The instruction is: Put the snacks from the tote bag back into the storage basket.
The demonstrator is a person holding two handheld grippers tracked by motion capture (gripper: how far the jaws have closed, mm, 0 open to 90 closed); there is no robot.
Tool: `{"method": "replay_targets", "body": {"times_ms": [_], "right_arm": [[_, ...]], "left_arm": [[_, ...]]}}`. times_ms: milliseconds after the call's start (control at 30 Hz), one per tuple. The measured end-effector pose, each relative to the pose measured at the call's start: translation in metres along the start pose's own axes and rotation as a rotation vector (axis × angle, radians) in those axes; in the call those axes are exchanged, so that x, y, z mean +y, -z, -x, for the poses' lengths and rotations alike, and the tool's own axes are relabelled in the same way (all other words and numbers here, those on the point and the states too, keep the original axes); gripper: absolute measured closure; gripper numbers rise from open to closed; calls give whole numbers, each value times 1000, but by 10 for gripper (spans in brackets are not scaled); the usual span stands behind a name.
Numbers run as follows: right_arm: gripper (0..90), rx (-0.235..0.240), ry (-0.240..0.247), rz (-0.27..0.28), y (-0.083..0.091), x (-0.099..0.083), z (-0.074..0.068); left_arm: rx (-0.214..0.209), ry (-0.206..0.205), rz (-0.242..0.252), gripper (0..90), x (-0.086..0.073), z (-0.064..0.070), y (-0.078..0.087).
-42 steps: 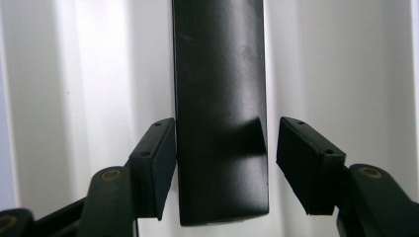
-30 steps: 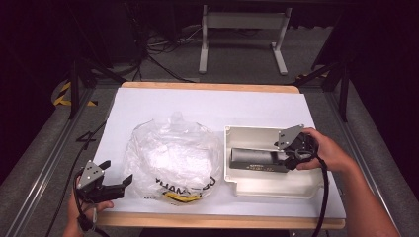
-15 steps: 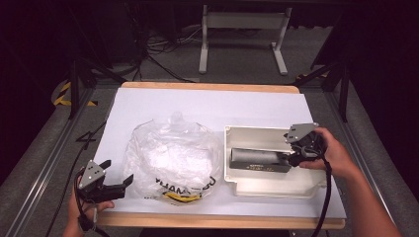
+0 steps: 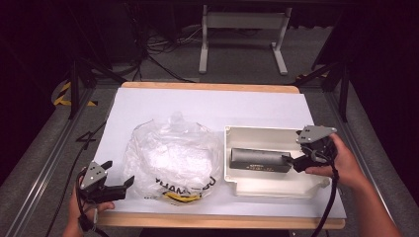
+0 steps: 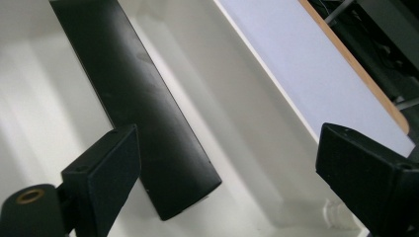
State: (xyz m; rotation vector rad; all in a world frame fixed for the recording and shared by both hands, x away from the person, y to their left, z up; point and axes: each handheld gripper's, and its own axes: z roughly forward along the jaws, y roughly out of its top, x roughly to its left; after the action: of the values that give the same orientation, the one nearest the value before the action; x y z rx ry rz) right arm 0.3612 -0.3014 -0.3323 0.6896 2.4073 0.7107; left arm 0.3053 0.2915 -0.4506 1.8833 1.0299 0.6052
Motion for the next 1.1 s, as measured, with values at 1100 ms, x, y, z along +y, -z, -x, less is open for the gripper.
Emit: {"method": "replay_targets", "body": {"times_ms": [1100], "right_arm": [[79, -95, -158, 81, 33, -68, -21]], "left_arm": [[-12, -17, -23, 67, 0, 3, -3]]}}
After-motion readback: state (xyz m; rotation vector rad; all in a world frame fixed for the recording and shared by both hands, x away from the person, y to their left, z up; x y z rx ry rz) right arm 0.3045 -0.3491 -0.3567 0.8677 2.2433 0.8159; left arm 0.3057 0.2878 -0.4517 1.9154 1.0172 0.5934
